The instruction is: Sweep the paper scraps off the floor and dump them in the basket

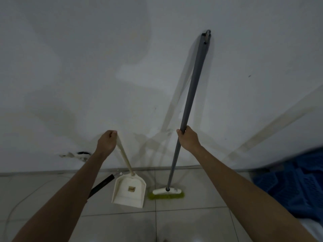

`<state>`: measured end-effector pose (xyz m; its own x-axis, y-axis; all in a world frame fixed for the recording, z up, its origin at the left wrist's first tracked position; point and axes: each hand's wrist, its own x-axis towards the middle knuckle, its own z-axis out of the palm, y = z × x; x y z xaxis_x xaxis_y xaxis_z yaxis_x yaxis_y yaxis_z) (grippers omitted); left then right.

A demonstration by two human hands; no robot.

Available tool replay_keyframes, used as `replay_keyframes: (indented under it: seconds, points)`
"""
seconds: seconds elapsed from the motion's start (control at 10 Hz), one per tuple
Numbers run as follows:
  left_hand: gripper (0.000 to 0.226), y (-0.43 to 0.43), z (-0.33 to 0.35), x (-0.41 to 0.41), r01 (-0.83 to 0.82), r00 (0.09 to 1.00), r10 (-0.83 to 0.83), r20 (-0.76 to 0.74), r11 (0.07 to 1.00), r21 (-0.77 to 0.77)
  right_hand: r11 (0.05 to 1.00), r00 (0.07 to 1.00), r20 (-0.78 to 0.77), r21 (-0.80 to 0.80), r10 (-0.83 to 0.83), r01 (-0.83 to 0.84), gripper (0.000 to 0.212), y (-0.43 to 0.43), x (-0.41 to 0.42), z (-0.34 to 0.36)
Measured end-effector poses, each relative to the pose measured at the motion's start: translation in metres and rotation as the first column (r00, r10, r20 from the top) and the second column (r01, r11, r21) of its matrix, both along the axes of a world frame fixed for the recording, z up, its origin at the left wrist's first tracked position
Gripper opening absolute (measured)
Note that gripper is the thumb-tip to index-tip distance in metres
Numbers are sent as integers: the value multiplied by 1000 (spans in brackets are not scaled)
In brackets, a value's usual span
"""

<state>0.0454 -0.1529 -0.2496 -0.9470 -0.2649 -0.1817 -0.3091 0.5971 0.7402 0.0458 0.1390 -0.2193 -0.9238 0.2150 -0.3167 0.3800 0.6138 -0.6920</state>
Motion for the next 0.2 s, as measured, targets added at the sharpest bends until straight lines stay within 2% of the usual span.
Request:
replay_keyframes:
  seconds: [0.1,0.2]
  points:
    - [39,-5,14,8,56,998,-54,39,997,-55,1000,1000,-6,-26,10,-10,36,2,6,10]
    - [31,5,44,21,107,993,-103,55,990,-88,999,999,4,-8,49,-49,44,3,20,31]
